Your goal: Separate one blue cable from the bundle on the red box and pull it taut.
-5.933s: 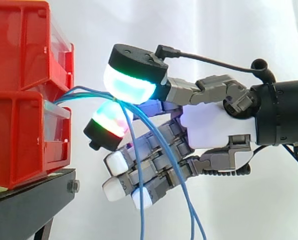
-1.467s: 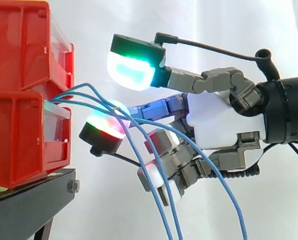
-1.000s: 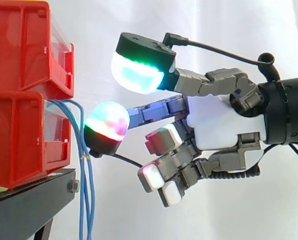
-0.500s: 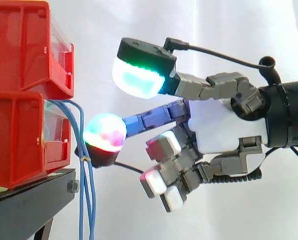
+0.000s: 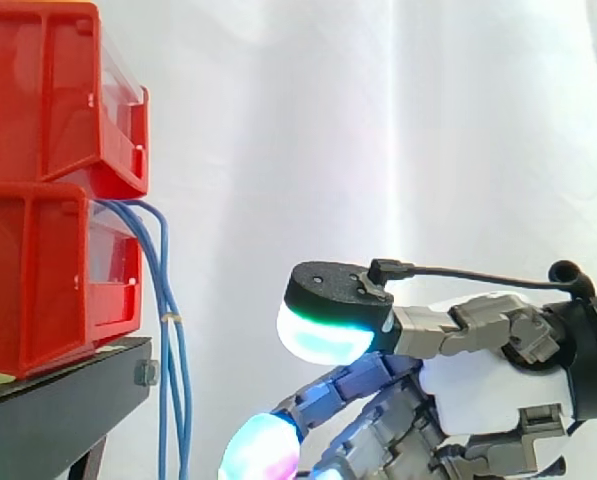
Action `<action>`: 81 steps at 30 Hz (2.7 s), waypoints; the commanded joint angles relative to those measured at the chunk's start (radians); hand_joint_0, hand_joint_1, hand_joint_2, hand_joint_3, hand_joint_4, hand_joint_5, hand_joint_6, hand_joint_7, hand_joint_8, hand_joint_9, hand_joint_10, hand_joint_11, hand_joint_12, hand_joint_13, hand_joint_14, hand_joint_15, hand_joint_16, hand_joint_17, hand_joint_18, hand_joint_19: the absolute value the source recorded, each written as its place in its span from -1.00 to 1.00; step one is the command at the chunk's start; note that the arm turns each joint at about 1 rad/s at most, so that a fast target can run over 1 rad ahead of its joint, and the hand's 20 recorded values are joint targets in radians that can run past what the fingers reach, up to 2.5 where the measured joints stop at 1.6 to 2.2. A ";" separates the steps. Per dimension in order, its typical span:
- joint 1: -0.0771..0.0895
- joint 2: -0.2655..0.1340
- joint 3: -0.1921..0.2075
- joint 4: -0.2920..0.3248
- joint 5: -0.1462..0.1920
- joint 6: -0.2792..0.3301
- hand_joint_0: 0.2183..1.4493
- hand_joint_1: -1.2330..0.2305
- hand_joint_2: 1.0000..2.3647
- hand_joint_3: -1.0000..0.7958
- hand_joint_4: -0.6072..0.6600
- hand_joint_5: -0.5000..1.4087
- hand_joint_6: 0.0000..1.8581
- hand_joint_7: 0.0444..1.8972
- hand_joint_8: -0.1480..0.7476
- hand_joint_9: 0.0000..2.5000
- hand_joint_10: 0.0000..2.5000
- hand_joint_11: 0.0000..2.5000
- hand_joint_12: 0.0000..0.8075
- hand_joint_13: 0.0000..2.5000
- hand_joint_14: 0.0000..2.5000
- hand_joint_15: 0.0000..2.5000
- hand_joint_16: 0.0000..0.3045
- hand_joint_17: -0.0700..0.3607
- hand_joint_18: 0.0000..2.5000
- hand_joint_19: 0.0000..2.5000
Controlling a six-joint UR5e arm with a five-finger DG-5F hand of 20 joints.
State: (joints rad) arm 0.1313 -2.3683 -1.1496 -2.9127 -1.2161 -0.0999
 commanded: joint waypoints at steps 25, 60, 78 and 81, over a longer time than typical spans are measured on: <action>0.051 -0.098 -0.030 0.417 0.070 -0.152 -0.62 -0.22 -1.00 -0.44 0.39 -0.61 -0.46 -0.20 0.00 -0.26 -1.00 -0.88 0.00 -0.50 -1.00 -0.95 -0.61 -0.06 -0.74 -1.00; 0.099 -0.080 0.001 0.414 0.109 -0.060 -0.42 -0.37 -0.99 -0.17 0.13 -0.62 -0.13 -0.09 0.09 -0.15 -0.99 -0.57 0.03 -0.35 -0.99 -0.77 -0.64 -0.10 -0.51 -0.93; 0.105 -0.026 0.022 0.250 0.107 -0.020 -0.37 -0.45 -0.98 -0.09 0.04 -0.65 -0.04 -0.12 0.08 -0.15 -0.99 -0.47 0.00 -0.31 -0.99 -0.70 -0.67 -0.15 -0.46 -0.83; 0.105 -0.011 0.022 0.204 0.106 -0.018 -0.29 -0.59 -0.98 -0.19 0.00 -0.66 -0.03 -0.11 0.03 -0.19 -0.99 -0.45 -0.04 -0.32 -0.99 -0.69 -0.69 -0.19 -0.46 -0.82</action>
State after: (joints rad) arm 0.2362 -2.3990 -1.1279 -2.6373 -1.1093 -0.1227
